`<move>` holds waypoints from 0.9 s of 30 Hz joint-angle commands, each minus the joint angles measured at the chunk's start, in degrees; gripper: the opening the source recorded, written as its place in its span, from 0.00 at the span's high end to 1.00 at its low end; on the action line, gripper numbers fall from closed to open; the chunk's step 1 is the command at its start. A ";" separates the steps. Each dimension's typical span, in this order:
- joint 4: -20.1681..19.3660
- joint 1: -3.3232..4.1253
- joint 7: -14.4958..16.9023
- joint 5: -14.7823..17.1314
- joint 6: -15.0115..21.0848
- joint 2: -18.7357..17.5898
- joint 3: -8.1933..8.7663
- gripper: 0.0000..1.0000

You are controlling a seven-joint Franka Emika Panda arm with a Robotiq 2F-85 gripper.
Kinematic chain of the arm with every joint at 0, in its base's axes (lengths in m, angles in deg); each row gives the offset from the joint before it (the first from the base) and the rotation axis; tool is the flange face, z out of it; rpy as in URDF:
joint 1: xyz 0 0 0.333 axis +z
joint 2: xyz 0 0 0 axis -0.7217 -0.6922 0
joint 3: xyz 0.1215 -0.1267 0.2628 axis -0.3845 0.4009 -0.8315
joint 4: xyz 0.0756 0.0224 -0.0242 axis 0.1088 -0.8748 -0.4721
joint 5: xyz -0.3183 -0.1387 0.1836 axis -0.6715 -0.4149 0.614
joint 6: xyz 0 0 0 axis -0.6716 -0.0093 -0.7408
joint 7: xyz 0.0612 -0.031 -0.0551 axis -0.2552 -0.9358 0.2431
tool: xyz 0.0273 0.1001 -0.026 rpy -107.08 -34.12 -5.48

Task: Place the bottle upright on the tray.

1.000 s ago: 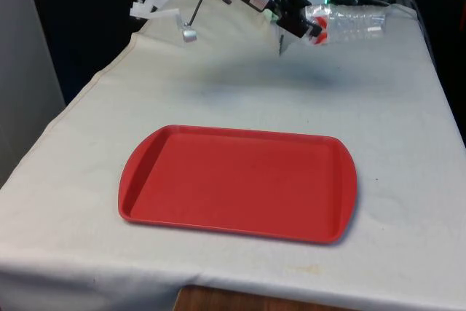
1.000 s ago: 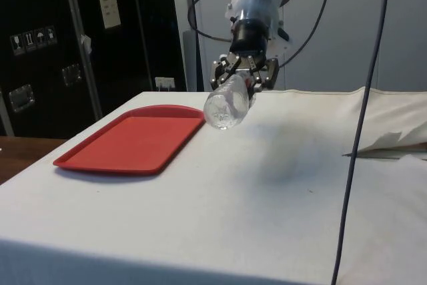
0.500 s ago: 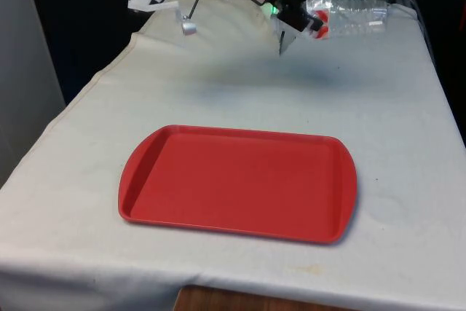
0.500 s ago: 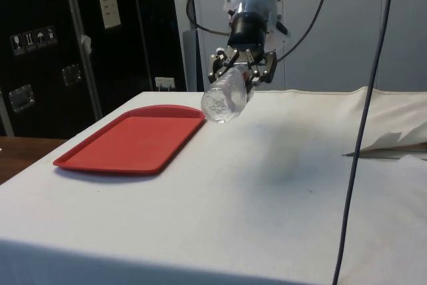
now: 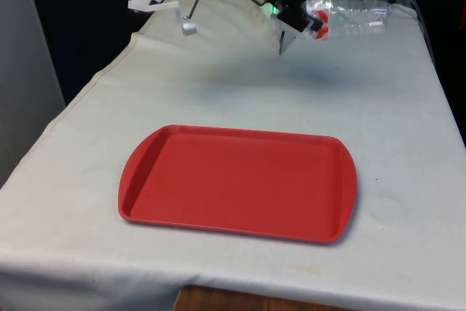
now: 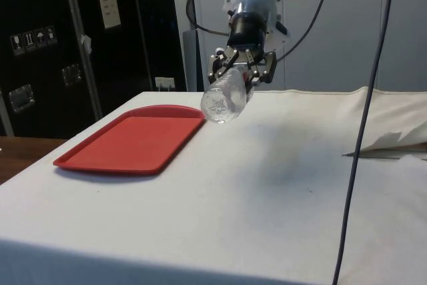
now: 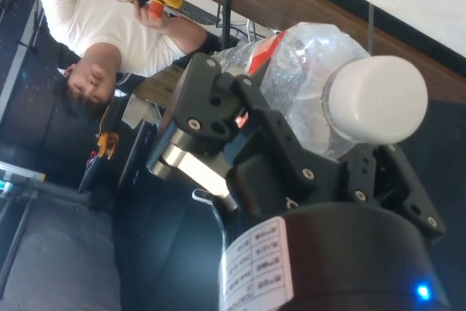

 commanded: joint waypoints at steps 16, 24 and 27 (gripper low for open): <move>1.55 0.57 -5.33 -4.76 2.46 0.34 -0.06 0.67; 1.89 0.74 -7.68 -6.99 2.92 0.97 -0.06 0.67; 2.06 0.80 -8.94 -8.08 2.98 1.49 -0.11 0.67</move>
